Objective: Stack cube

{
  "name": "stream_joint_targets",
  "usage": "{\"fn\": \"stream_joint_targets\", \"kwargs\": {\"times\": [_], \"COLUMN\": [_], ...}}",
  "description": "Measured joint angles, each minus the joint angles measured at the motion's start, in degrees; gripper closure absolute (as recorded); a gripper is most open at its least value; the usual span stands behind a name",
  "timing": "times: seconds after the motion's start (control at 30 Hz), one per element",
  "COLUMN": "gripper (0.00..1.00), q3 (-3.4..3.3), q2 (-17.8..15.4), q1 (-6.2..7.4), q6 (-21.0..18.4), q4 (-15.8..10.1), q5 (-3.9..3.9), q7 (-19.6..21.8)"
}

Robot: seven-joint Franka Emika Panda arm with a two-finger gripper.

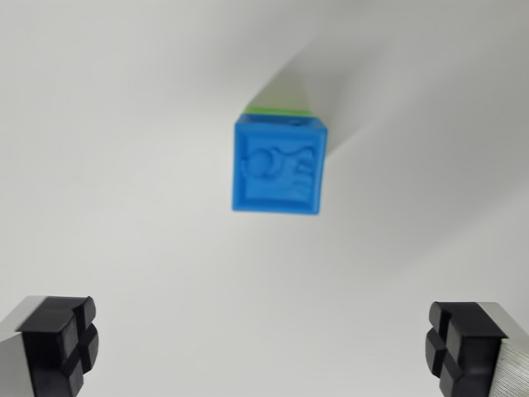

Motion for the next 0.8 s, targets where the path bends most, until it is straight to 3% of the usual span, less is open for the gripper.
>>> {"fn": "stream_joint_targets", "kwargs": {"times": [0.8], "gripper": [0.00], "q3": [0.00], "q2": [-5.88], "q1": [0.00], "q6": [-12.79], "q4": [6.83], "q5": [-0.11], "q7": [0.10]}}
